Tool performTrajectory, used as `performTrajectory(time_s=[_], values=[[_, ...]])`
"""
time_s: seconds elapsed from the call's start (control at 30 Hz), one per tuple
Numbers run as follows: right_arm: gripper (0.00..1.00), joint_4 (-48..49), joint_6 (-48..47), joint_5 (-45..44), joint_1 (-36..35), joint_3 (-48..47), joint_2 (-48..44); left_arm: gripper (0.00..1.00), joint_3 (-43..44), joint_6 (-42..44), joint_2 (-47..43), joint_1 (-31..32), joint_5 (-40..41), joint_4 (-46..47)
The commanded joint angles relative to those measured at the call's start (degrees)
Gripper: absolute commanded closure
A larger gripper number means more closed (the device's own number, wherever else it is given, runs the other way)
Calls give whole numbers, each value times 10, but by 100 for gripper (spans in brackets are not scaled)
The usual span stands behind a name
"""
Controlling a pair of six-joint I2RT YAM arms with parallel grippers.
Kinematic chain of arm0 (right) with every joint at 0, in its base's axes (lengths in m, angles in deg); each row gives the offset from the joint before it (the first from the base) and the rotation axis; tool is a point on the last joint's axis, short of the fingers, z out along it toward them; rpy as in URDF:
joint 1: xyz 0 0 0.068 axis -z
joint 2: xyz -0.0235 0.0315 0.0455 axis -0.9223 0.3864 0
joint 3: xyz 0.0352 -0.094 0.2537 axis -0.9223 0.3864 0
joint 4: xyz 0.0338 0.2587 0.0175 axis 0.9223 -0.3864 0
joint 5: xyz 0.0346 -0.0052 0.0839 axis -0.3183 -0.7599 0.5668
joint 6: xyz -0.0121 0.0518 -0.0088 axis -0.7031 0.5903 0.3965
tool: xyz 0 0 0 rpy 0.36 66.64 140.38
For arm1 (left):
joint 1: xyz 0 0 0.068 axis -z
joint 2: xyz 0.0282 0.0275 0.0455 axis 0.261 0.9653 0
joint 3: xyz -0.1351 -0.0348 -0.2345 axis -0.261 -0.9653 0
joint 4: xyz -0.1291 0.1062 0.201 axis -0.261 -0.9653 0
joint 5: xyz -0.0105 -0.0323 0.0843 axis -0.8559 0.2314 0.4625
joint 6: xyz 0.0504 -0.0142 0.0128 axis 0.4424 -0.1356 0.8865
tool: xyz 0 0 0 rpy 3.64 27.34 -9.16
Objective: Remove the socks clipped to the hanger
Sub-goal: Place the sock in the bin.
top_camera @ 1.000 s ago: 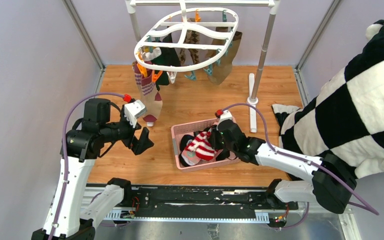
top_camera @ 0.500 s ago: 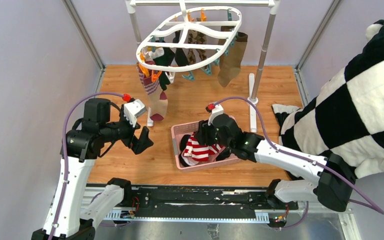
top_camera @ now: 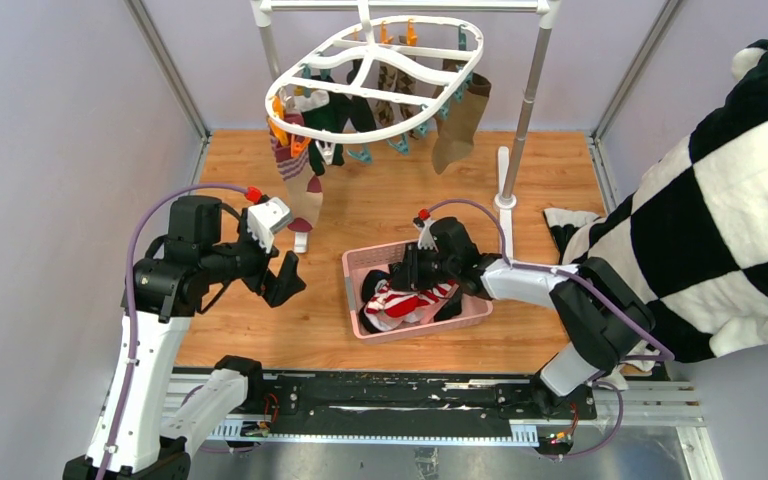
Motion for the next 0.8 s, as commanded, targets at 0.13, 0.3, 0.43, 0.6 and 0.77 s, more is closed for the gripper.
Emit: performTrajectory(time_s=[0.13,0.3,0.43,0.6,0.77], values=[[72,50,-30,-170,-8,78,-77,0,19,-9,10,0,18,9],[42,3,-101,-292,-64,59,-209,0,37,-31,31,-52,14,36],[21,-20,-166,-380,-129,7,-245,0,55,-27,59,-147,-18,41],[11,36,-235,-373,-177,-67,-182,0,57,-12,89,-235,-74,40],[8,122,-345,-399,-219,-160,-29,0,58,-3,100,-292,-107,40]])
